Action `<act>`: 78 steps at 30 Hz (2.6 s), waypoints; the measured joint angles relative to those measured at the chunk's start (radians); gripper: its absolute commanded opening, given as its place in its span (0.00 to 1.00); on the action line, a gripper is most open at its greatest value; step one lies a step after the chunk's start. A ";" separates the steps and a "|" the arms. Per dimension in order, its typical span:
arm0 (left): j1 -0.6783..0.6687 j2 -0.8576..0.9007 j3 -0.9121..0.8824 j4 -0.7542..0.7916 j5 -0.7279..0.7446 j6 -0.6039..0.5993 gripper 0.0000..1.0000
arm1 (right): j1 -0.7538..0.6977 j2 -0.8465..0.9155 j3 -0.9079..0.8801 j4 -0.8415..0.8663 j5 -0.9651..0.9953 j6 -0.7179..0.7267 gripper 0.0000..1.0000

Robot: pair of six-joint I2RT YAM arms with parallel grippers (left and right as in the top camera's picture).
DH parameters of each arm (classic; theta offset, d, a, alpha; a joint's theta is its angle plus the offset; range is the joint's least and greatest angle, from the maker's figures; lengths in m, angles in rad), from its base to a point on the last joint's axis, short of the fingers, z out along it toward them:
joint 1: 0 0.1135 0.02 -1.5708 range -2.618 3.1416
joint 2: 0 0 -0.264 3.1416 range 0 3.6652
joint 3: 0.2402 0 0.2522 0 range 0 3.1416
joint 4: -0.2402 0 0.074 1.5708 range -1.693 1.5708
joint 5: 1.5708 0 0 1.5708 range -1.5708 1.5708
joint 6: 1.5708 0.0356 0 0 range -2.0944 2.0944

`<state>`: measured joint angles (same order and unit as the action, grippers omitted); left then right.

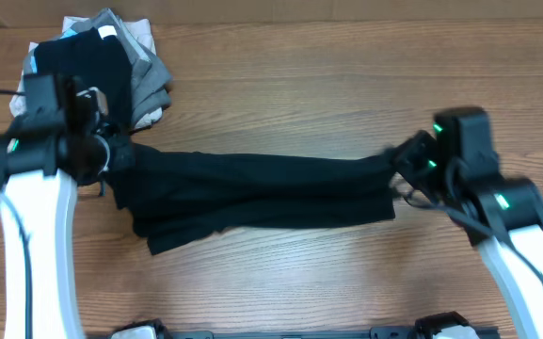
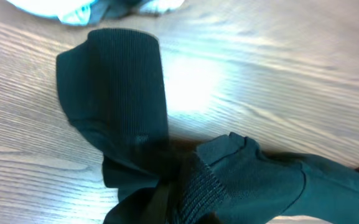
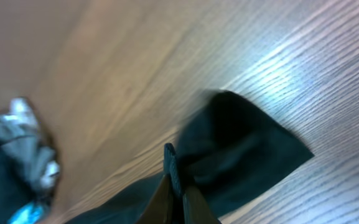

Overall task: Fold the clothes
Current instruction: 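Lift the shirt with both grippers, stretch it, and lay it flat, then reach the left gripper to the shirt's upper left corner and grasp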

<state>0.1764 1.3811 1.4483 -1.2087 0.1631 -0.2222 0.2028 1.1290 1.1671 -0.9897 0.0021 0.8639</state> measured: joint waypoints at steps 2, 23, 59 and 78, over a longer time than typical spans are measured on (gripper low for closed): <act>0.000 -0.087 0.001 -0.016 0.018 -0.003 0.04 | 0.000 -0.088 0.013 -0.038 -0.006 0.000 0.04; -0.006 -0.563 0.229 -0.262 0.055 -0.011 0.06 | 0.000 -0.313 0.494 -0.436 -0.023 0.000 0.04; -0.006 0.472 0.322 0.055 0.125 -0.026 0.79 | -0.052 0.536 0.545 -0.188 0.182 -0.132 1.00; -0.107 0.038 0.325 -0.472 0.134 0.048 0.93 | -0.156 0.250 0.583 -0.650 0.075 -0.127 1.00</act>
<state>0.0696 1.4189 1.7737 -1.6810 0.2966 -0.1741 0.0463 1.3788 1.7500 -1.6394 0.0772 0.7372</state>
